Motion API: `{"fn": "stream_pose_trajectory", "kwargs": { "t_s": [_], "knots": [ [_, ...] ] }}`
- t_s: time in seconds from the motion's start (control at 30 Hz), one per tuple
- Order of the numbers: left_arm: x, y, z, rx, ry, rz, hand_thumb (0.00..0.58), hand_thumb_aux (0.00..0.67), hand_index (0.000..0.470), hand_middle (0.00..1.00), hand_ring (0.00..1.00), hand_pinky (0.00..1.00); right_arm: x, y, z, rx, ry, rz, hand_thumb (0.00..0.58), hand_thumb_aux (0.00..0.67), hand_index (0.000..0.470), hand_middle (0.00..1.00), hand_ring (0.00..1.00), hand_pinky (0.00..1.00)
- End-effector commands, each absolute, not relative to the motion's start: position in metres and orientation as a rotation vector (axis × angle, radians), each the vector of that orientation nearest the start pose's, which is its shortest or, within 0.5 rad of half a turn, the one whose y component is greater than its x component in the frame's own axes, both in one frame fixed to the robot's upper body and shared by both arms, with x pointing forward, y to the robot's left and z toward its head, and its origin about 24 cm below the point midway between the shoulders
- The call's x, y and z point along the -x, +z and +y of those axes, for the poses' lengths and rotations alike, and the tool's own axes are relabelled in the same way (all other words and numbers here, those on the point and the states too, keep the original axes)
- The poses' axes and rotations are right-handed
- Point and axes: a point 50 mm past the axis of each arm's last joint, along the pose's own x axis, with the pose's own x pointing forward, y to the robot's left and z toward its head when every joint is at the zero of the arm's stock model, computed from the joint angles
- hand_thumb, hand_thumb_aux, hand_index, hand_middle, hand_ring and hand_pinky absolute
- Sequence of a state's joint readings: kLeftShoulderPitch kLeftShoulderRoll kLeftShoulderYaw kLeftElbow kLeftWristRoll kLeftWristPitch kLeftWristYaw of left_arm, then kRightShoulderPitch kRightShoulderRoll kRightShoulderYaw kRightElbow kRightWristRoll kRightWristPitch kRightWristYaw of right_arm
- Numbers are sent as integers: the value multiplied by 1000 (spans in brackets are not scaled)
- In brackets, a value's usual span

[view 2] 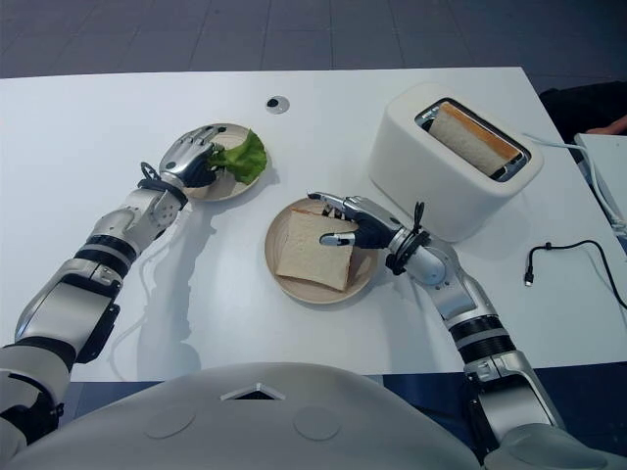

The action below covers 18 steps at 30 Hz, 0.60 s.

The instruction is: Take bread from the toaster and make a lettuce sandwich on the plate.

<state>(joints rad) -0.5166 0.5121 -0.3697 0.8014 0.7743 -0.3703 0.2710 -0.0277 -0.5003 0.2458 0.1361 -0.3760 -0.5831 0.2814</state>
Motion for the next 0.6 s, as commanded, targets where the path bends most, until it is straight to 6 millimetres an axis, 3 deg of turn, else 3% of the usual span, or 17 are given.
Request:
{"fn": "stream_pose_trajectory", "kwargs": {
  "t_s": [0.03,0.17,0.33,0.47,0.6],
  "knots": [
    [-316,50,194,-1195,-316,-264,580,670,470,0,0,0,-239,71,-169,887,576,-423,0,0,0,0,0,0],
    [-306,57,182,-1125,-371,-313,580,670,470,0,0,0,-249,91,-183,881,376,-512,0,0,0,0,0,0],
    [-284,61,147,-1018,-542,-397,580,670,470,0,0,0,-250,111,-194,801,224,-599,0,0,0,0,0,0],
    [-262,55,118,-925,-703,-409,580,670,470,0,0,0,-248,119,-196,764,200,-627,0,0,0,0,0,0],
    [-252,39,108,-985,-829,-341,580,670,470,0,0,0,-247,118,-194,757,213,-625,0,0,0,0,0,0]
  ]
}}
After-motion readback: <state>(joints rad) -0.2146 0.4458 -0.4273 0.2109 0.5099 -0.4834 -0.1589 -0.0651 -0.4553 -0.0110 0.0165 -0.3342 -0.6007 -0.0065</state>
